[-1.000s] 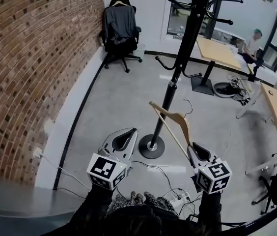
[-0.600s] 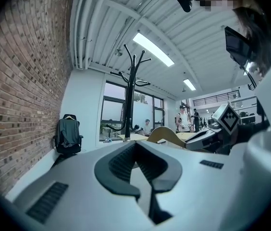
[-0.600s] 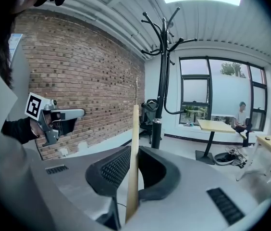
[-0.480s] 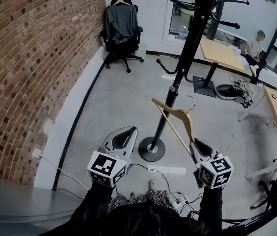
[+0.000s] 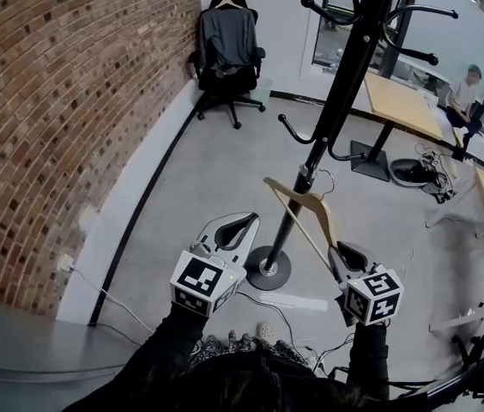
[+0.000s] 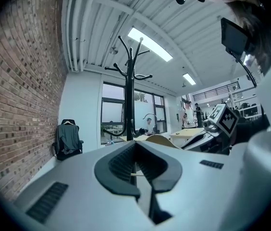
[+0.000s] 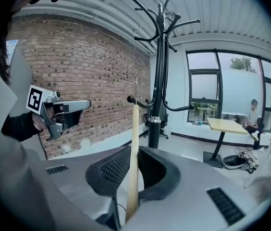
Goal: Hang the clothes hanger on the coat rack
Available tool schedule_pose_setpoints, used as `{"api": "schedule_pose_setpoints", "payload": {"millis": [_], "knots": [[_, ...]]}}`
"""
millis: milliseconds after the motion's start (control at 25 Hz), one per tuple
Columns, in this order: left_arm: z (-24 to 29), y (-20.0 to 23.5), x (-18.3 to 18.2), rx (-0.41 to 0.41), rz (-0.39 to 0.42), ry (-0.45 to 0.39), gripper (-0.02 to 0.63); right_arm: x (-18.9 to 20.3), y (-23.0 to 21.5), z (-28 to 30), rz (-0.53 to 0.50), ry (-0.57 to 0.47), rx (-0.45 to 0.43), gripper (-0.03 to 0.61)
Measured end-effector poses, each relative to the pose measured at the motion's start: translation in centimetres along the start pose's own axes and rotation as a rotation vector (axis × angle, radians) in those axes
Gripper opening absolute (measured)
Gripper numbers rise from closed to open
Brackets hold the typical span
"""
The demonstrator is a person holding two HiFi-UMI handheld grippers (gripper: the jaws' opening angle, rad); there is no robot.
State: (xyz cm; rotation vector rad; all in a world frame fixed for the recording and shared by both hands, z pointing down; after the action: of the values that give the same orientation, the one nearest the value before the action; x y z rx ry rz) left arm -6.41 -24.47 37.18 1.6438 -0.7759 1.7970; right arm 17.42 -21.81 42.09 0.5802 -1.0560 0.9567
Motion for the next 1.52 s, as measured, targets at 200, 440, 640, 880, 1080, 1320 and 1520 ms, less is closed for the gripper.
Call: {"api": "schedule_pose_setpoints", "payload": {"millis": [200,440,640,880,1080,1320,1520], "knots": [[2.1,0.2,-0.2,-0.007,0.009,0.002,0.008,-0.1,-1.4,2.4,-0.017,0.009,-0.052,0.06],[3.3,0.3,-0.4,-0.025,-0.002,-0.003,0.008,1.1,-3.1,5.0,-0.006,0.043,-0.095,0.06],[4.0,0.4,-0.1,-0.045,-0.007,0.014,0.008,1.7,-4.4,7.0,-0.012,0.058,-0.128,0.061],[4.9,0.2,0.1,-0.043,0.005,0.02,0.008,2.6,-5.2,9.7,-0.016,0.083,-0.151,0.06],[5.9,0.1,0.1,-0.045,0.005,0.015,0.008,3.0,-5.9,10.6,-0.01,0.05,-0.162,0.06],[6.5,-0.4,0.2,-0.032,-0.013,0.009,0.008,3.4,-6.4,10.8,-0.033,0.032,-0.157,0.061],[6.0,-0.4,0.9,-0.034,-0.036,0.024,0.008,3.7,-6.4,11.2,-0.04,0.035,-0.164,0.063]]}}
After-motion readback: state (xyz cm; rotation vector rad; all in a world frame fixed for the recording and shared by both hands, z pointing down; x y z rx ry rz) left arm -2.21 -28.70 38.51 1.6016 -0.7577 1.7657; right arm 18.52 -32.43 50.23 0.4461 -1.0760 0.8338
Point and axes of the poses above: the fingertips, and each gripper's own axes: z forward along the fingers, y to its left, x out of its underside, the point moved 6 cm from there along -z, backward along the fingers
